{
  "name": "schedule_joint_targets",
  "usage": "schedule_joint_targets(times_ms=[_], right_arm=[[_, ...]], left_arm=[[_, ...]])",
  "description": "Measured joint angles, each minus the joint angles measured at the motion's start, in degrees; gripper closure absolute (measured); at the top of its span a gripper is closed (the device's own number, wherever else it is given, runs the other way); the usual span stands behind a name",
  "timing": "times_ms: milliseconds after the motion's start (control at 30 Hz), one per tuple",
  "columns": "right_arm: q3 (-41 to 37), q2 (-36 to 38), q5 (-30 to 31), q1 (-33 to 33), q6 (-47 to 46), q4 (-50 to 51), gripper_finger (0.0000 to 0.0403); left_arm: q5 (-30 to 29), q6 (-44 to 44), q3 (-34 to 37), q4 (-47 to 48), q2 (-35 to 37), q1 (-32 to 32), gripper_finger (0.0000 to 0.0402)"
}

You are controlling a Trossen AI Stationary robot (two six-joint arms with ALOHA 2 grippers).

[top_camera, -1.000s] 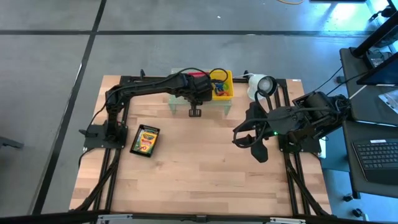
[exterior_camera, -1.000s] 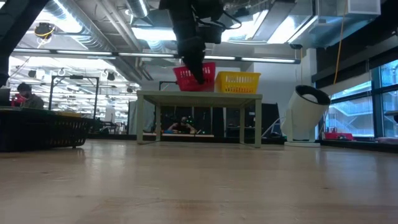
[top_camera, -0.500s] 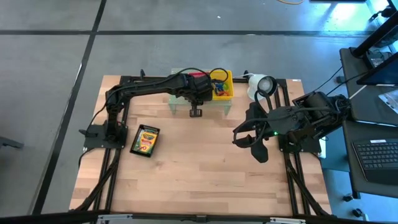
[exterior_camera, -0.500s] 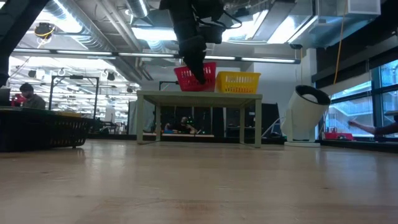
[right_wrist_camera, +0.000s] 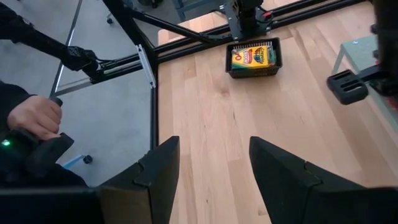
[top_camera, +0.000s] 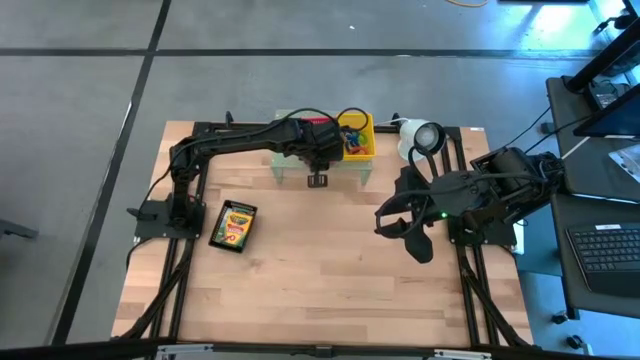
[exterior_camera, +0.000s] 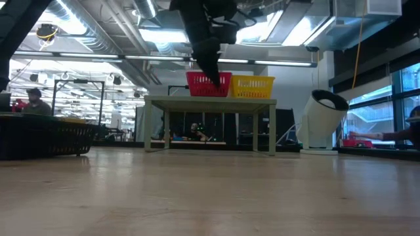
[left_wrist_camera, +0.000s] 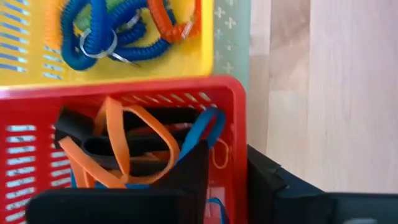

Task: Pick & Place Office Desk Supplies
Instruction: Put the red bin on the shelf, then put the black bin on the shelf

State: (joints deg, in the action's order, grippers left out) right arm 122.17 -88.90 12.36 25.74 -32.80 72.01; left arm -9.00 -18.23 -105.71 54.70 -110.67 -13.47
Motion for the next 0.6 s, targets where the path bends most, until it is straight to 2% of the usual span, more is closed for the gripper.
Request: schedule_joint_targets(times_ms=[233,600], right_arm=[[0.0,0.0,-1.44,0.02,0.02,0.01,0.0207],[0.0,0.0,-1.44,0.02,1.34,0.02,0.0207]], left_arm=[[0.2,-1.95,0.0,-0.64,0.28,-0.02,0.0277],[2.46,-3.44,0.02,1.66,4.68,-0.22,0.0198]])
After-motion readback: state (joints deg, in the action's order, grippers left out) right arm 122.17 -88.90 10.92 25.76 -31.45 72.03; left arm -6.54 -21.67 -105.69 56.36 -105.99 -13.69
